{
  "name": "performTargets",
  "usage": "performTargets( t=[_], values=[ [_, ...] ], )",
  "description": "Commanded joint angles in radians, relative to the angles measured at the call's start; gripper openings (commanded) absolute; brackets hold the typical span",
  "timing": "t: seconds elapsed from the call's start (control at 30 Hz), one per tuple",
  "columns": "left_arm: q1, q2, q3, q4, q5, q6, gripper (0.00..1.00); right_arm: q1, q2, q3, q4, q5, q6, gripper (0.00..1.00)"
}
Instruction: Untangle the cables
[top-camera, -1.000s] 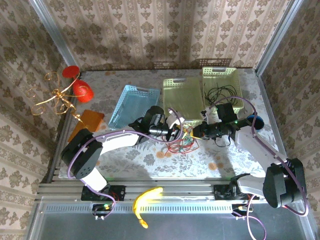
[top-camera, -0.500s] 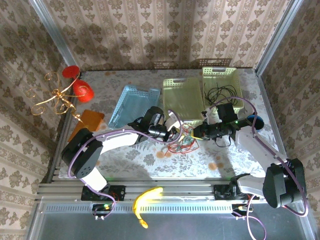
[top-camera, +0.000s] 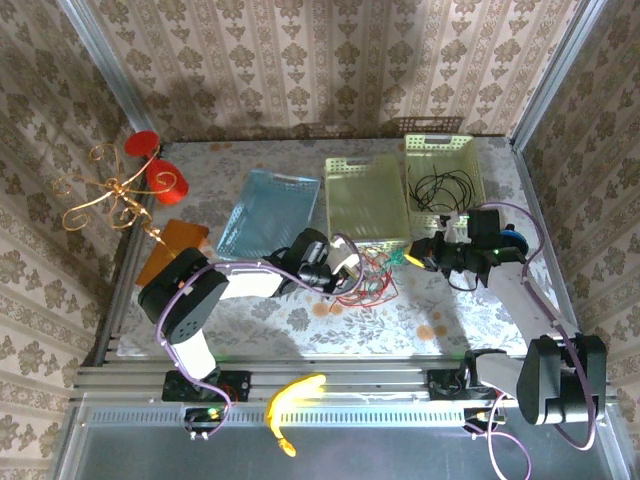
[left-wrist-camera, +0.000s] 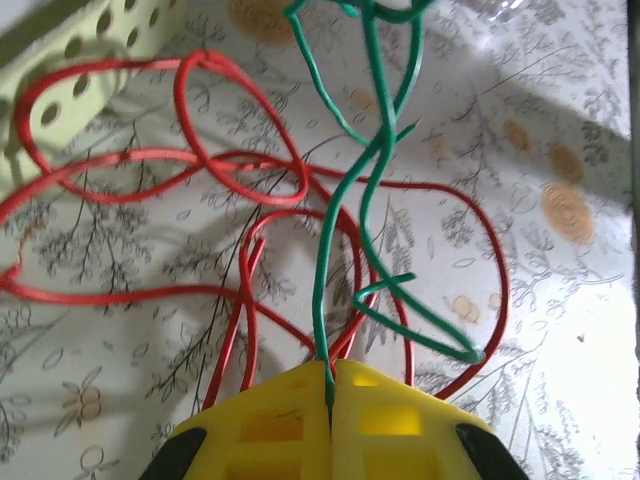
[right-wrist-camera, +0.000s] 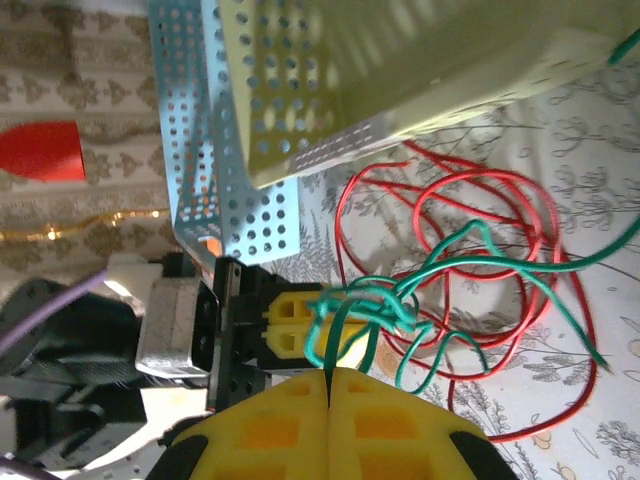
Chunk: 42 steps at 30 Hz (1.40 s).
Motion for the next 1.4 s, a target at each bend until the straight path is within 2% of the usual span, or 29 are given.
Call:
performTargets(
  t=[0.0, 0.13, 0.33, 0.43, 0.5, 0.67, 0.73, 0.87, 1.03, 1.37],
  values=[
    [0.001, 0.036, -0.065, -0.027, -0.071, -0.034, 0.0, -0.062, -0.045, -0.029, 0.097, 0.002, 0.106, 0.0],
    [0.0, 0.049, -0.107, 0.01, -0.094, -0.057, 0.0, -0.102, -0.041, -0.052, 0.054, 0.073, 0.142, 0.0],
    [-0.014, -0.003, -0.118, 0.022, -0.123, -0.06, 0.0, -0.108, -0.034, -0.024, -0.047, 0.147, 0.06, 0.0],
    [-0.018, -0.018, -0.109, 0.009, -0.132, -0.054, 0.0, -0.043, -0.008, 0.049, -0.149, 0.172, -0.06, 0.0],
    [-0.021, -0.024, -0.101, 0.008, -0.133, -0.056, 0.0, 0.055, 0.018, 0.103, -0.231, 0.204, -0.146, 0.07],
    [-0.025, -0.024, -0.086, 0.009, -0.133, -0.058, 0.0, 0.259, 0.089, 0.137, -0.237, 0.168, -0.213, 0.39],
    [-0.028, -0.022, -0.083, 0.008, -0.134, -0.06, 0.0, 0.303, 0.126, 0.143, -0.222, 0.149, -0.224, 0.43],
    [-0.033, -0.024, -0.08, 0.007, -0.143, -0.06, 0.0, 0.345, 0.191, 0.168, -0.22, 0.172, -0.24, 0.44],
    [-0.034, -0.024, -0.076, 0.002, -0.146, -0.057, 0.0, 0.379, 0.284, 0.194, -0.211, 0.107, -0.268, 0.44],
    [-0.041, -0.028, -0.063, -0.017, -0.151, -0.045, 0.0, 0.428, 0.27, 0.188, -0.133, 0.033, -0.267, 0.44]
  ],
)
